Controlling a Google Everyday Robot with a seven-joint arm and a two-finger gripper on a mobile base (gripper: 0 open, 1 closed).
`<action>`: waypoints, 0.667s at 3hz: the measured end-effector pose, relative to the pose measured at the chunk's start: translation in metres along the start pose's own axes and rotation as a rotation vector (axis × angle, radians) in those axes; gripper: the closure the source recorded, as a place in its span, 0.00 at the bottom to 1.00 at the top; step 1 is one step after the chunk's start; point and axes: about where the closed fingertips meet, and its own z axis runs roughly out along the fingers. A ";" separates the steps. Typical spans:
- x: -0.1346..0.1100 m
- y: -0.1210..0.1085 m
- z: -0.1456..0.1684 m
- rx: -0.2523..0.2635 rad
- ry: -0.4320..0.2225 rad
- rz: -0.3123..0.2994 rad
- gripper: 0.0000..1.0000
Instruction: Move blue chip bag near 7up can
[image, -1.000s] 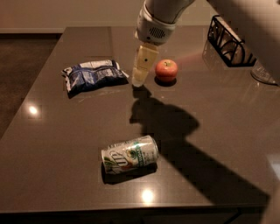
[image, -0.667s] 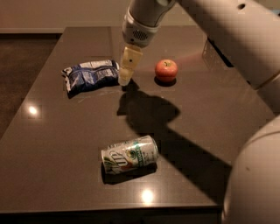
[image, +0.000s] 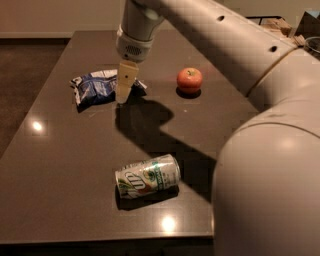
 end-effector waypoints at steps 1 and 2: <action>-0.009 -0.007 0.023 -0.028 0.027 -0.002 0.00; -0.011 -0.015 0.048 -0.053 0.079 -0.007 0.02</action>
Offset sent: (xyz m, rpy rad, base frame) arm 0.0341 0.0318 -0.0451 -0.1141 0.0774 0.0122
